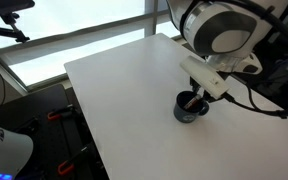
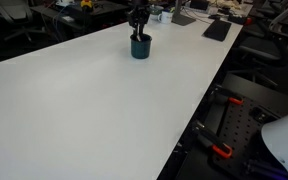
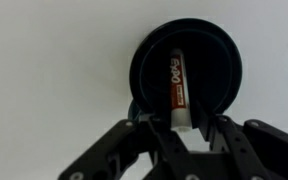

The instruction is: Remove the marker from the cup and put it on the table

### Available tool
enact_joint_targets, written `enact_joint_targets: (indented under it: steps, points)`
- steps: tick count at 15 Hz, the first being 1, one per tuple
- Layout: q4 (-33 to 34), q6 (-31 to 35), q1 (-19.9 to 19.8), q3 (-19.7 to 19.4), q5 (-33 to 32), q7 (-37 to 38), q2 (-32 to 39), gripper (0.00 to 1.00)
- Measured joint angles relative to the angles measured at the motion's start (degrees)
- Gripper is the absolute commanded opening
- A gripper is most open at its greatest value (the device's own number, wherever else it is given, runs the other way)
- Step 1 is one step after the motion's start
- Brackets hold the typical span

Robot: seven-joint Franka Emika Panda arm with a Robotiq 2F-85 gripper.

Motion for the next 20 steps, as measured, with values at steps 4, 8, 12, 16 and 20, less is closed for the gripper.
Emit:
enact_joint_targets:
  steps: [4, 8, 12, 16, 20]
  points:
    - [0.1, 0.0, -0.2, 0.0, 0.0, 0.0, 0.1, 0.05]
    - [0.1, -0.2, -0.2, 0.1, 0.1, 0.0, 0.0, 0.05]
    - [0.1, -1.5, 0.0, 0.2, 0.0, 0.0, -1.2, 0.05]
    - [-0.1, -4.7, 0.9, -0.1, -1.6, 2.4, -5.2, 0.05]
    - [0.1, -10.2, 3.2, -0.8, -5.4, 6.8, -9.8, 0.05]
